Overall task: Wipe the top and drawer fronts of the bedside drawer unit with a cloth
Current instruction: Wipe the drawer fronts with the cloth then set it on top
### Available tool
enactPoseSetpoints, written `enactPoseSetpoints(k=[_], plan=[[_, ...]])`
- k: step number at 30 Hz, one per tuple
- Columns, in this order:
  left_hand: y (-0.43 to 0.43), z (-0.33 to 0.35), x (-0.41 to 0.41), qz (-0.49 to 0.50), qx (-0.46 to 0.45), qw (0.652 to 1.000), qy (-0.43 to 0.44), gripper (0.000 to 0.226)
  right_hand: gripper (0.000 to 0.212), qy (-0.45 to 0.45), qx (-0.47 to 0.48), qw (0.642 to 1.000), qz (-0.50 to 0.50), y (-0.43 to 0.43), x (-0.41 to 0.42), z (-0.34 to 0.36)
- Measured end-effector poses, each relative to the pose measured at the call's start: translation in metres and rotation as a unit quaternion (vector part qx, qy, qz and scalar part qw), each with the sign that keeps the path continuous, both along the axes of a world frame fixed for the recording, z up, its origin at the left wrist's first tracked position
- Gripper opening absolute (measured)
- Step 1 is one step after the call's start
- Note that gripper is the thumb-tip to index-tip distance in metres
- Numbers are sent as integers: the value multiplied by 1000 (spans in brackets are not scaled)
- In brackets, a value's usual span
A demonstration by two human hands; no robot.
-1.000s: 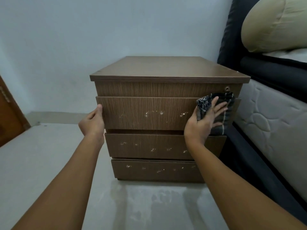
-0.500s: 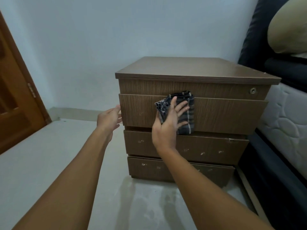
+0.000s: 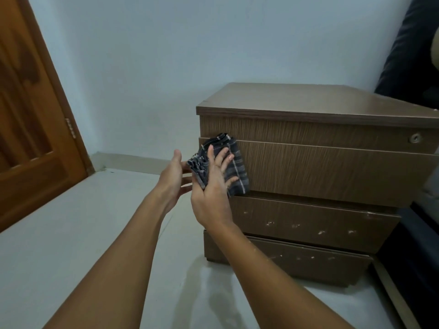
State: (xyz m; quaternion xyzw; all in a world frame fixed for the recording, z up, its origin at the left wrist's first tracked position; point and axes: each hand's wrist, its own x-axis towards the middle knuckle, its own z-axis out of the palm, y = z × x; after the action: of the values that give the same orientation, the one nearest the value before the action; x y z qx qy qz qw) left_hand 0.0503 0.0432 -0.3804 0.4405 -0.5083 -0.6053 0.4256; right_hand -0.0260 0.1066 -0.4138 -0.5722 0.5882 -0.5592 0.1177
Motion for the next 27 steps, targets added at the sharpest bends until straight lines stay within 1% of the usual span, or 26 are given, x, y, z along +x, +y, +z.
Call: enactPoseSetpoints(k=[3, 5, 7, 10, 13, 15, 16, 18, 20, 21, 23, 25, 27], plan=[[-8, -9, 8, -22, 29, 997, 69, 65, 75, -14, 5, 998, 53, -6, 11, 2], [-6, -10, 9, -38, 34, 991, 121, 58, 71, -36, 3, 995, 89, -8, 16, 6], [-3, -11, 7, -49, 18, 985, 162, 48, 67, -54, 7, 991, 126, -9, 19, 9], [0, -10, 8, -51, -3, 982, 180, 43, 64, -56, 10, 987, 149, -9, 21, 11], [-6, -15, 11, -45, 16, 981, 189, 42, 61, -74, 15, 984, 164, -14, 19, 11], [-8, -21, 14, -32, 39, 985, 165, 46, 55, -101, 49, 977, 179, -16, 17, 10], [-9, -24, 17, -26, 55, 988, 138, 52, 51, -126, 72, 973, 181, -16, 13, 11], [-10, -31, 19, -2, 87, 993, 81, 55, 43, -211, 106, 955, 181, -15, 1, 15], [-6, -38, 18, 32, 93, 995, 15, 44, 42, -274, 120, 941, 158, -12, -13, 18], [-2, -41, 17, 39, 96, 995, -2, 37, 45, -292, 129, 938, 138, -7, -19, 19], [4, -46, 14, 40, 107, 993, -24, 28, 50, -301, 151, 936, 104, 4, -27, 20], [8, -49, 9, 39, 100, 992, -64, 22, 47, -306, 172, 931, 104, 21, -35, 21], [12, -50, 2, 46, 87, 991, -94, 18, 43, -329, 197, 917, 113, 38, -47, 28]])
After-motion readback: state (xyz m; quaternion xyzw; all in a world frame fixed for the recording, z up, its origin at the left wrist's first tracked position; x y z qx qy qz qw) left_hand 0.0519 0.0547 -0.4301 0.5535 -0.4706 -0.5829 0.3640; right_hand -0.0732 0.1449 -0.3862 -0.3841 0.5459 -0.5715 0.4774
